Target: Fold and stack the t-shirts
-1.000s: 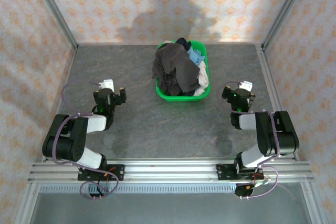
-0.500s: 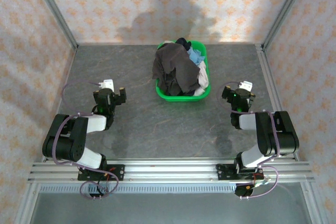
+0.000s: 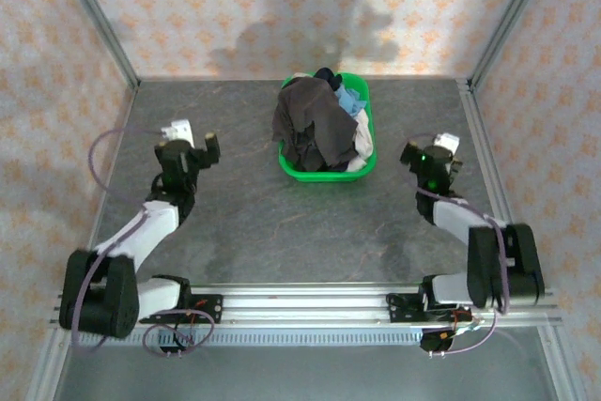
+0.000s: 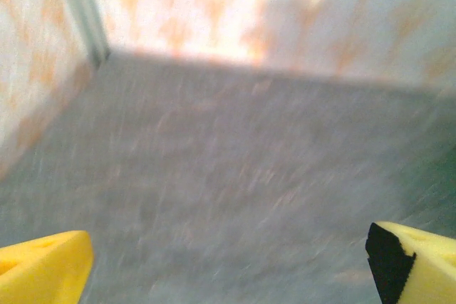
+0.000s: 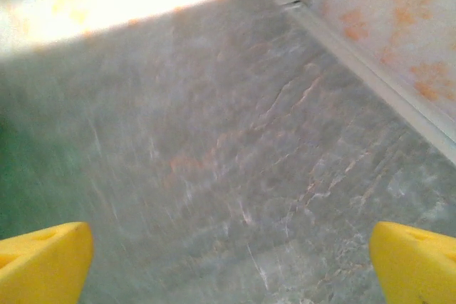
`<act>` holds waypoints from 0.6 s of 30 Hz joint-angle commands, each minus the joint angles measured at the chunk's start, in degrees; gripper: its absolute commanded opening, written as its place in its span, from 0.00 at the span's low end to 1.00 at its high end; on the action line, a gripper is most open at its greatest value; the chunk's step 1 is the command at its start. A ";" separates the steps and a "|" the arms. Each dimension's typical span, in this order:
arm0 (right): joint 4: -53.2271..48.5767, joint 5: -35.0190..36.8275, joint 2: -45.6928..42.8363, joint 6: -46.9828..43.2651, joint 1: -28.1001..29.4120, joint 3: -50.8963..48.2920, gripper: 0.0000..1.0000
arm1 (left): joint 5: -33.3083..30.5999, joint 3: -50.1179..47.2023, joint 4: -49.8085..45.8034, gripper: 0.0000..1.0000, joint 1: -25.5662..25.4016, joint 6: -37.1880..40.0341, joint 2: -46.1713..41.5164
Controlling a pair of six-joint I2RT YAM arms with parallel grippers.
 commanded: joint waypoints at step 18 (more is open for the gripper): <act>-38.00 -16.86 -6.93 14.21 -0.25 11.86 0.99 | 6.69 35.06 -42.91 1.00 -30.80 5.14 19.25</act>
